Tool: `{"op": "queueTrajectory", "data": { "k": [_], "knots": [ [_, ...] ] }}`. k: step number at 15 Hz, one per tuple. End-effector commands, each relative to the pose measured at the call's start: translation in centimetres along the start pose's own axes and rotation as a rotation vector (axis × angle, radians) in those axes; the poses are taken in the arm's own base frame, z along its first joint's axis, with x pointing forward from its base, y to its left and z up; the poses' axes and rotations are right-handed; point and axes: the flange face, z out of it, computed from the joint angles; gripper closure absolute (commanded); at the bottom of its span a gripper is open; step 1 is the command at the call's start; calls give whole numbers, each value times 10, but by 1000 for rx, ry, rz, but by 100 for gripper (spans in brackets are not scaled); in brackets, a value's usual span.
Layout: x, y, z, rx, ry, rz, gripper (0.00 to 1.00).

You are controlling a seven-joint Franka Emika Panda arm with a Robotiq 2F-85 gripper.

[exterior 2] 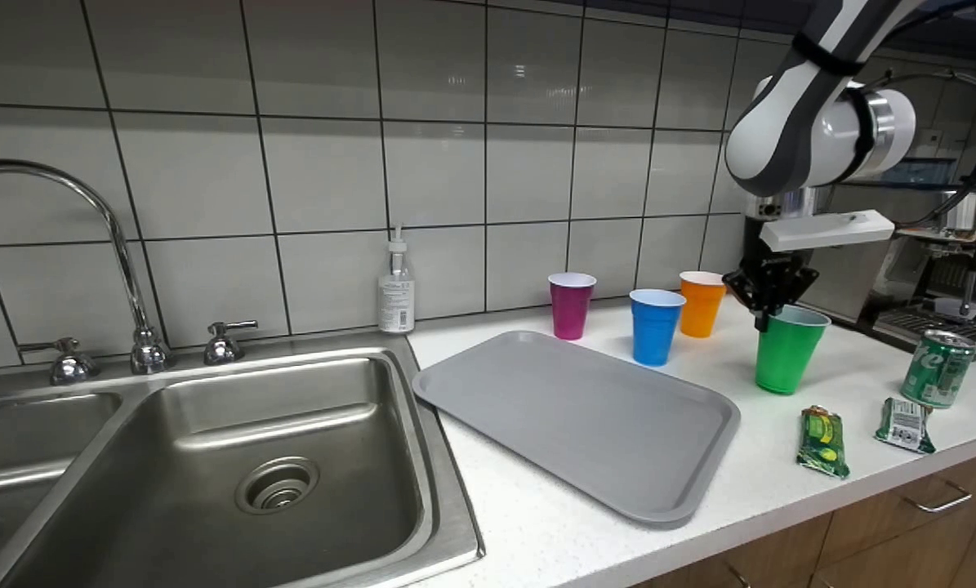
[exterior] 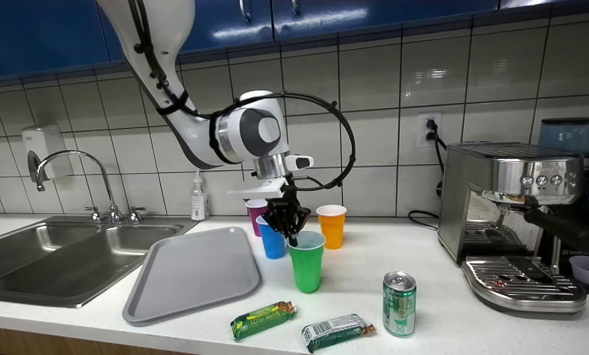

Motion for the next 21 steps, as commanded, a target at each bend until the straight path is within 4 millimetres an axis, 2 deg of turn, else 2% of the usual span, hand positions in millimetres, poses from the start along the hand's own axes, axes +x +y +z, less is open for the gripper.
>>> {"op": "queueTrajectory", "data": {
  "k": [1, 5, 11, 21],
  "knots": [
    [-20, -10, -26, -6, 26, -12, 99],
    [-37, -31, -41, -4, 33, -54, 99],
    [-58, -77, -57, 23, 45, -130, 99],
    [-68, -159, -66, 75, 58, -264, 99]
  ]
}}
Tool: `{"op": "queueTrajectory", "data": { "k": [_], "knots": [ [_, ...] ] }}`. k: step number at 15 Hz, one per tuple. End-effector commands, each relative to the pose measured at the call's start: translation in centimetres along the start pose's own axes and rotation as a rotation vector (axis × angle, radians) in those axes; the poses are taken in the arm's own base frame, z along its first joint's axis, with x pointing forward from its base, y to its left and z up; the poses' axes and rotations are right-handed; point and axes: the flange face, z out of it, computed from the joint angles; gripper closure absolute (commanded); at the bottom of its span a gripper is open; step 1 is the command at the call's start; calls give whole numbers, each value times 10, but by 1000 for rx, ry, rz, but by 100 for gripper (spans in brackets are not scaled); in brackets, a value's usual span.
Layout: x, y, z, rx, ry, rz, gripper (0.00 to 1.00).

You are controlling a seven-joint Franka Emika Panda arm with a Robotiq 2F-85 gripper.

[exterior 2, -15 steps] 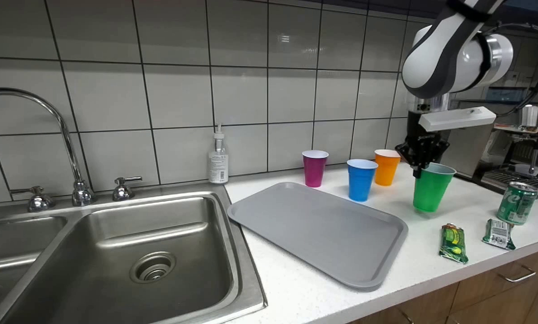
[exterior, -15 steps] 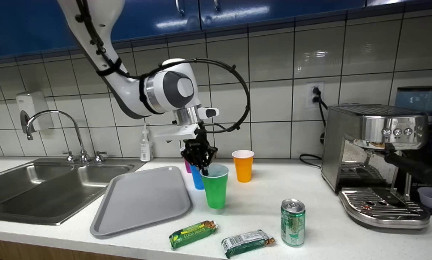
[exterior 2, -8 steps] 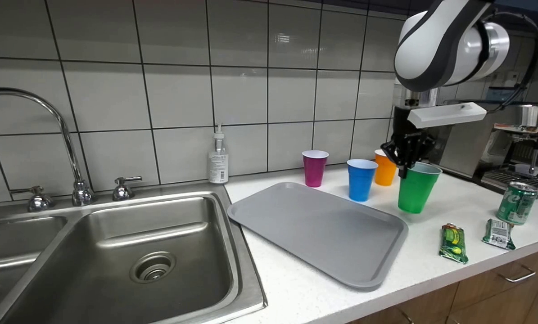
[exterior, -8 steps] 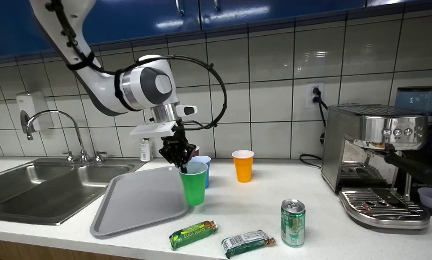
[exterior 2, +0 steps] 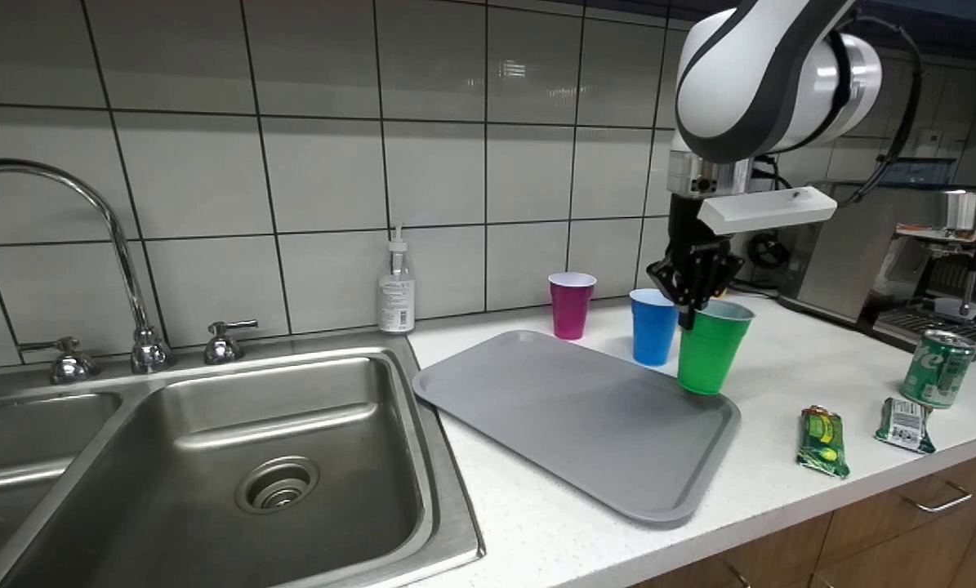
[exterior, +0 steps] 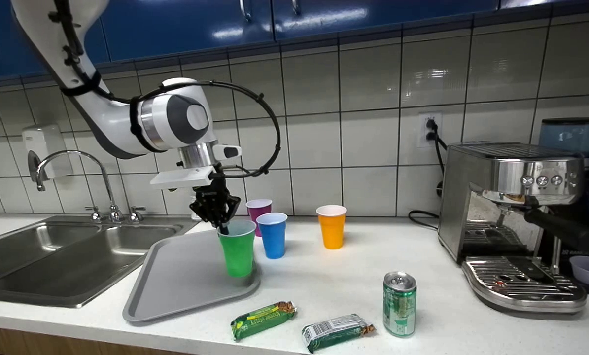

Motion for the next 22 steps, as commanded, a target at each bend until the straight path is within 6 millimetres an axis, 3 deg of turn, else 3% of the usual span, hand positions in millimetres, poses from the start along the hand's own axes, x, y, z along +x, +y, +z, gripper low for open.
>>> {"op": "queueTrajectory", "data": {
  "k": [1, 9, 16, 22],
  "knots": [
    [3, -26, -6, 23, 12, -33, 99],
    [25, -89, 3, 62, 14, -133, 99],
    [62, -135, 17, 78, 27, -194, 99],
    [95, -167, 18, 89, 69, -228, 99]
  ]
}}
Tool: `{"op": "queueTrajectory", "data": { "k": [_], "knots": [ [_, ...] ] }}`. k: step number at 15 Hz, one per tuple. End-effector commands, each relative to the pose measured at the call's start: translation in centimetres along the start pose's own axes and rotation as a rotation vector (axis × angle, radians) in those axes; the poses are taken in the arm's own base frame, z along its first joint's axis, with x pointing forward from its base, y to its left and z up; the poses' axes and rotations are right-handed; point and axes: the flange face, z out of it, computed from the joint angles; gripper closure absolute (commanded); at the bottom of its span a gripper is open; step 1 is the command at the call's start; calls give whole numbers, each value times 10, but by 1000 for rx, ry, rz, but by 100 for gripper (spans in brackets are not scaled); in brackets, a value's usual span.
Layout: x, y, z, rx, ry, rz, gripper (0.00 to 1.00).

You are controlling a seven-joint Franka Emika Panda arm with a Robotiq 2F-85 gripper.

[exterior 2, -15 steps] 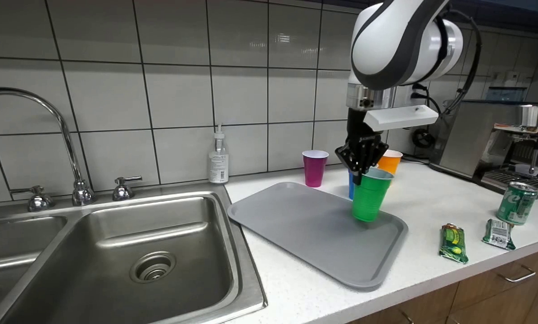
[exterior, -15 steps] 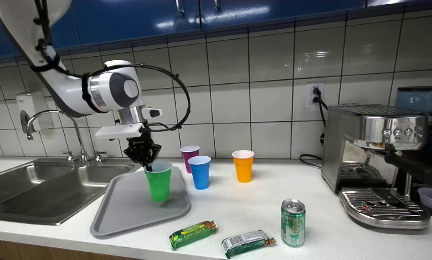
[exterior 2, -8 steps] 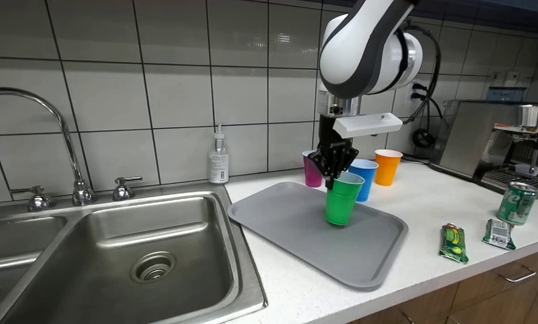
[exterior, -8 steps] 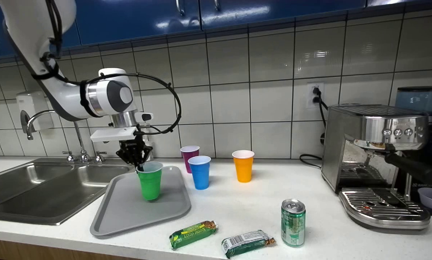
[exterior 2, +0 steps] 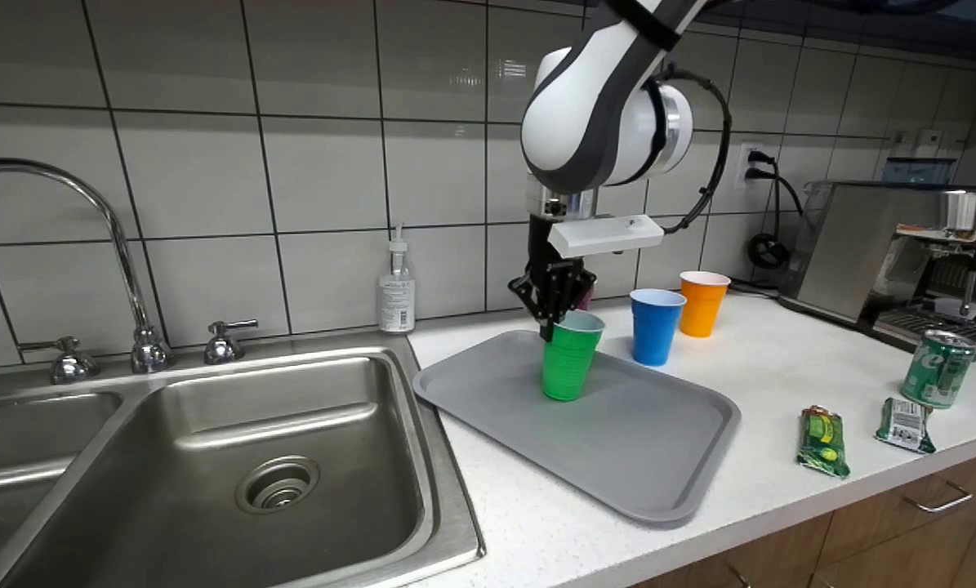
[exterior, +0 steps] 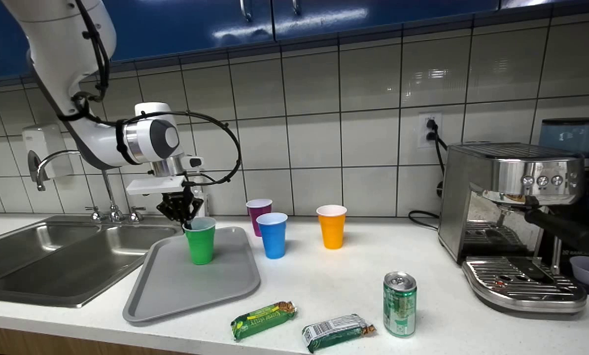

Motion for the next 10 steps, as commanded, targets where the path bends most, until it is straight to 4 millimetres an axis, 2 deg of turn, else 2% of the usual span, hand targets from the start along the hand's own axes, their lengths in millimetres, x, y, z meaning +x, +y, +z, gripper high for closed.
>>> {"op": "queueTrajectory", "data": {
  "k": [1, 6, 10],
  "knots": [
    [27, -14, 2, 11, 17, -24, 99],
    [48, -32, 8, 14, 38, -44, 99],
    [58, -38, 12, 13, 48, -51, 99]
  ]
}}
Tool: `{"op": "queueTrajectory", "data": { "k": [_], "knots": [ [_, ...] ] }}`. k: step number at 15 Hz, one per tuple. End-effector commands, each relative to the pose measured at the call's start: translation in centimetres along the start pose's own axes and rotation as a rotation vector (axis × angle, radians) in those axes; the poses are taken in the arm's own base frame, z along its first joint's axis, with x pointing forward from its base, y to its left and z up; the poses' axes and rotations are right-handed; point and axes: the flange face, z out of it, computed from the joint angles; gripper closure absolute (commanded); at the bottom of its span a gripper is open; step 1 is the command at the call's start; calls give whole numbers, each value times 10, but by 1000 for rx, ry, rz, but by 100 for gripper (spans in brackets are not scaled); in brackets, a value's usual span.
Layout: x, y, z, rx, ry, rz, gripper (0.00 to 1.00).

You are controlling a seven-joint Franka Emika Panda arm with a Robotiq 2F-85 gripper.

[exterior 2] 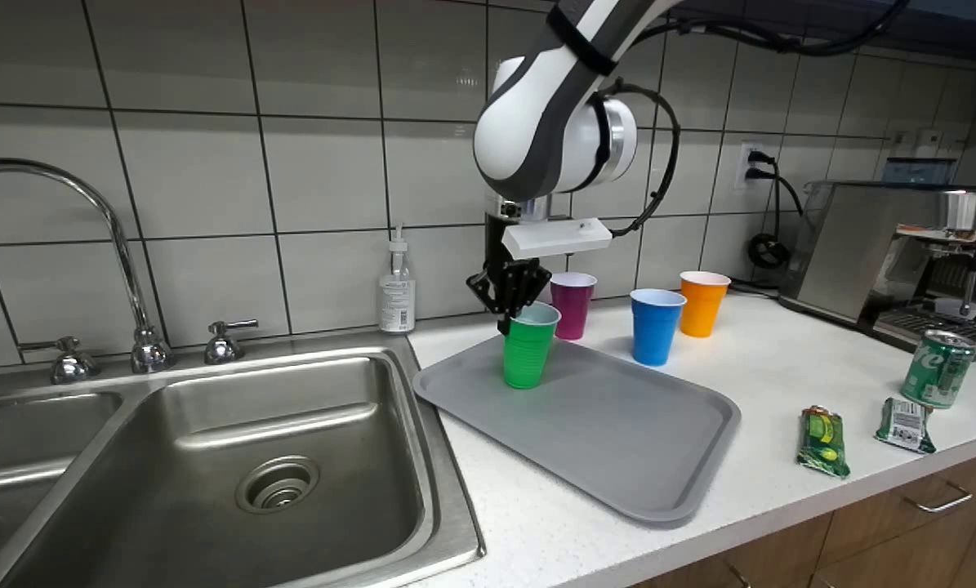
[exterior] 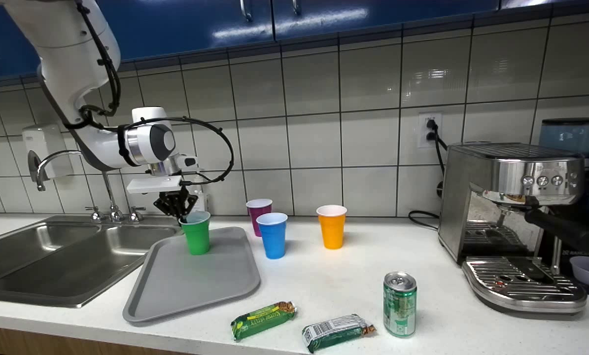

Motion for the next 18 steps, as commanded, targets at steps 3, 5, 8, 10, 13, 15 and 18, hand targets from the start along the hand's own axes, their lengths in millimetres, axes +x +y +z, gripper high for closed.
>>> {"op": "queueTrajectory", "data": {
  "k": [3, 5, 8, 10, 13, 15, 18],
  "knots": [
    [18, -4, 5, -3, 1, -6, 79],
    [20, -3, 6, -3, 4, -3, 63],
    [19, -2, 7, 0, 3, -2, 41],
    [19, -3, 5, 2, 9, -2, 26],
    [19, -2, -1, 7, 20, -1, 4],
    [17, -1, -5, 9, 25, -1, 0],
    [14, -1, -15, 15, 35, -1, 0]
  ]
}}
